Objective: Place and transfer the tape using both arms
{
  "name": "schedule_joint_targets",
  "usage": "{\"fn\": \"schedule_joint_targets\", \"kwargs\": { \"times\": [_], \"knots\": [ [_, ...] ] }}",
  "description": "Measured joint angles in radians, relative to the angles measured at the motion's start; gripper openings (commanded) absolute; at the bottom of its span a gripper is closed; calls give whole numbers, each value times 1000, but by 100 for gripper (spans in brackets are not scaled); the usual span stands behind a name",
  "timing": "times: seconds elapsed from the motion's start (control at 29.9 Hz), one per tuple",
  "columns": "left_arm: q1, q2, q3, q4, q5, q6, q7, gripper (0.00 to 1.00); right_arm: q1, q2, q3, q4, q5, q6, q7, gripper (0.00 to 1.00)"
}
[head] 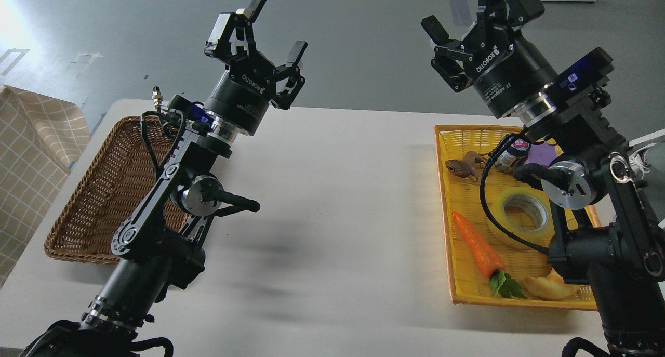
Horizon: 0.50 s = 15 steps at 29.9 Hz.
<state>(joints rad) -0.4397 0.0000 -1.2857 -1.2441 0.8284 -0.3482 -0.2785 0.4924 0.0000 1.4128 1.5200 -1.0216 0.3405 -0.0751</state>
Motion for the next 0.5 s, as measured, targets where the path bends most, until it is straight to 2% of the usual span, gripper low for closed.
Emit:
{"fn": "schedule_joint_targets", "kwargs": {
  "times": [0.5],
  "knots": [
    [-5,0,-1,0,-1,0,-1,98,0,0,0,-3,0,0,0,100]
  ]
}}
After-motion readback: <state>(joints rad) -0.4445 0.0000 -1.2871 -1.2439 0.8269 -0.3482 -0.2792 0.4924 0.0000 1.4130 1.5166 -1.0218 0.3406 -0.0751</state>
